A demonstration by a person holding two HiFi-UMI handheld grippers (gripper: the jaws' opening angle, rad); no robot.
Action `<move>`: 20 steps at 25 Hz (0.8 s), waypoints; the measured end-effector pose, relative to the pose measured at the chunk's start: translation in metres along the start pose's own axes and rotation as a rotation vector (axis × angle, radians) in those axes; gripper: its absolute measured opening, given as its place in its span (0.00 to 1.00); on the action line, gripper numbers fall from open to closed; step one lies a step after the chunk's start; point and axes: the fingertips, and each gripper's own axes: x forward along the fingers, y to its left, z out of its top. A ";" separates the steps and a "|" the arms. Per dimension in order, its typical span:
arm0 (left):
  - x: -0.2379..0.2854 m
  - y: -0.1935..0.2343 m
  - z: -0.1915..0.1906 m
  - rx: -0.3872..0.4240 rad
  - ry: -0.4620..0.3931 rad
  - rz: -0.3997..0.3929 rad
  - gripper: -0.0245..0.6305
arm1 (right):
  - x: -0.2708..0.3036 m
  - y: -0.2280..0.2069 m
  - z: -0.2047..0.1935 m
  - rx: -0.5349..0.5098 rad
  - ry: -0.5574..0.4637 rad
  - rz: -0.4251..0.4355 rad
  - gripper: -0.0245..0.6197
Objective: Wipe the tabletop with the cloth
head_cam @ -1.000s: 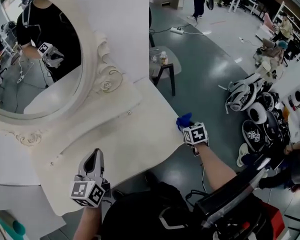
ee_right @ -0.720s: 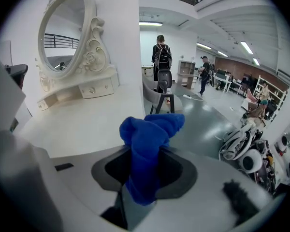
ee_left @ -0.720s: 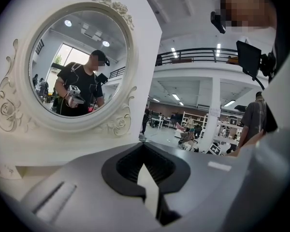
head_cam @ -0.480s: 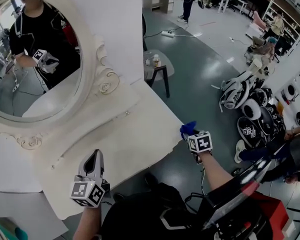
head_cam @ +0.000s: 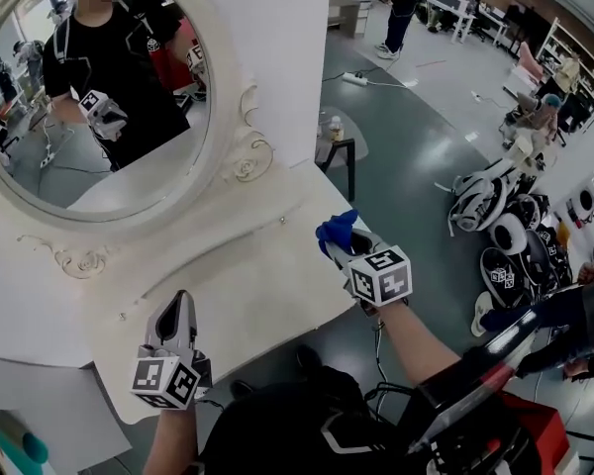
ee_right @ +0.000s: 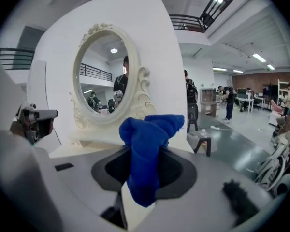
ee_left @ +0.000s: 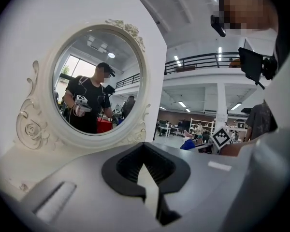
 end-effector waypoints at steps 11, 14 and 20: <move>-0.051 0.045 0.043 0.023 -0.083 0.087 0.05 | 0.014 0.127 0.092 -0.099 -0.151 0.153 0.25; -0.059 0.054 0.051 0.028 -0.095 0.106 0.05 | 0.017 0.151 0.105 -0.118 -0.176 0.181 0.24; -0.074 0.069 0.062 0.034 -0.118 0.136 0.05 | 0.020 0.181 0.119 -0.135 -0.211 0.209 0.23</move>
